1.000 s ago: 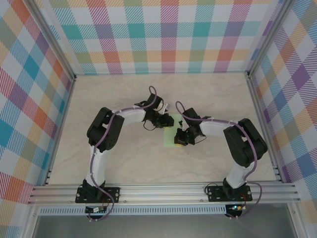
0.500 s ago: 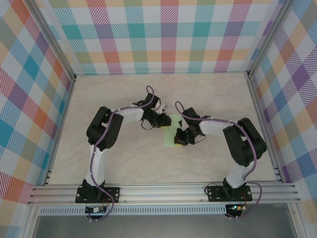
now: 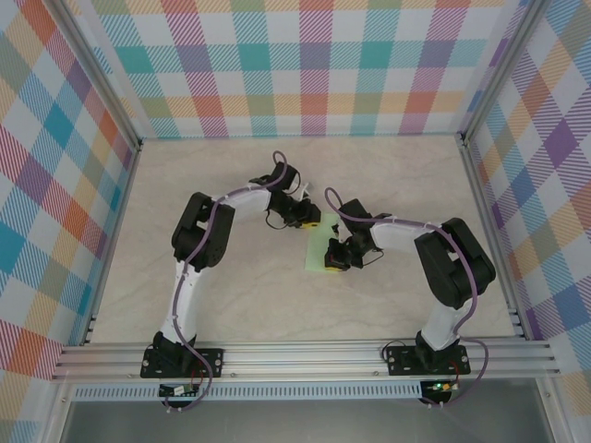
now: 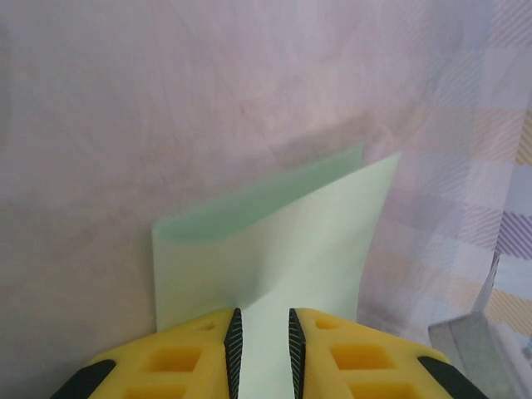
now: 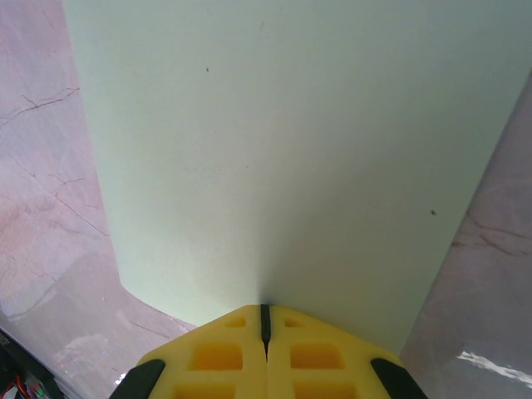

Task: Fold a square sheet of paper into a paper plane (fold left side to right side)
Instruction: First fold the square sheet of paper in half at the center of the table.

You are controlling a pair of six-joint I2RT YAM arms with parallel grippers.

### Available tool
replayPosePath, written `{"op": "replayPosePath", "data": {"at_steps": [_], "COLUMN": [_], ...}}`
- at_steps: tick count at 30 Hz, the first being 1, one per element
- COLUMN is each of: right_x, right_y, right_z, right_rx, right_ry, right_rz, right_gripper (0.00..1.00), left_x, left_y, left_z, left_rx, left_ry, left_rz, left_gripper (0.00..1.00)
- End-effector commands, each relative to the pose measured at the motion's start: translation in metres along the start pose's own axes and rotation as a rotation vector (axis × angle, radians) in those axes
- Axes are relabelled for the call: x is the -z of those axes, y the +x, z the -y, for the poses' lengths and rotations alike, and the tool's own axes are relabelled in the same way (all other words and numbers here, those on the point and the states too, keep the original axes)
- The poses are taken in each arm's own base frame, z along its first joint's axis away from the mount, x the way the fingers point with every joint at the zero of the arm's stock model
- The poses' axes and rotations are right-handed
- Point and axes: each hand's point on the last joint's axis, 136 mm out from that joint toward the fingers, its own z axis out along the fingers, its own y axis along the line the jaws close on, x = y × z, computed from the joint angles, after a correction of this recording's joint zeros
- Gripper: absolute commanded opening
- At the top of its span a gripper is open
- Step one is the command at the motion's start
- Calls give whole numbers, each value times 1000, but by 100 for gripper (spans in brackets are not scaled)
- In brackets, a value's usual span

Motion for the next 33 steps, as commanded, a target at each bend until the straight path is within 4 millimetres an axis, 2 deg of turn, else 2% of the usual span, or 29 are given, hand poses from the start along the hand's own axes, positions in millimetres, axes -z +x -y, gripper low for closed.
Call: {"op": "replayPosePath", "data": {"at_steps": [1,5,9,13,16,19,21,24,28,33], "right_x": [-18,-17,-18,-15,0,23,40,57,63,58], "right_y": [32,31,29,17,5,-8,-14,-21,-26,-36], "right_z": [47,46,41,17,-5,-25,-31,-29,-28,-26], "right_rx": [-50,-46,-44,-10,37,98,129,146,139,97], "right_ry": [185,184,161,56,-8,-41,-38,-19,-52,-53], "right_rz": [-108,-104,-98,-62,-2,73,110,150,165,159], "right_gripper": [0,0,0,1,12,24,32,39,39,27], "left_x": [3,9,17,36,61,85,99,114,100,62], "left_y": [-39,-59,-69,-69,-65,-51,-35,-11,29,68], "left_z": [-61,-66,-64,-46,-30,-15,-9,4,22,41], "left_rx": [50,56,58,31,5,-19,-23,-41,-49,-77], "left_ry": [-129,-137,-123,-94,-92,-91,-90,-61,-12,6], "left_rz": [102,121,137,165,210,249,267,281,212,119], "left_gripper": [25,25,25,27,30,32,32,32,32,31]}}
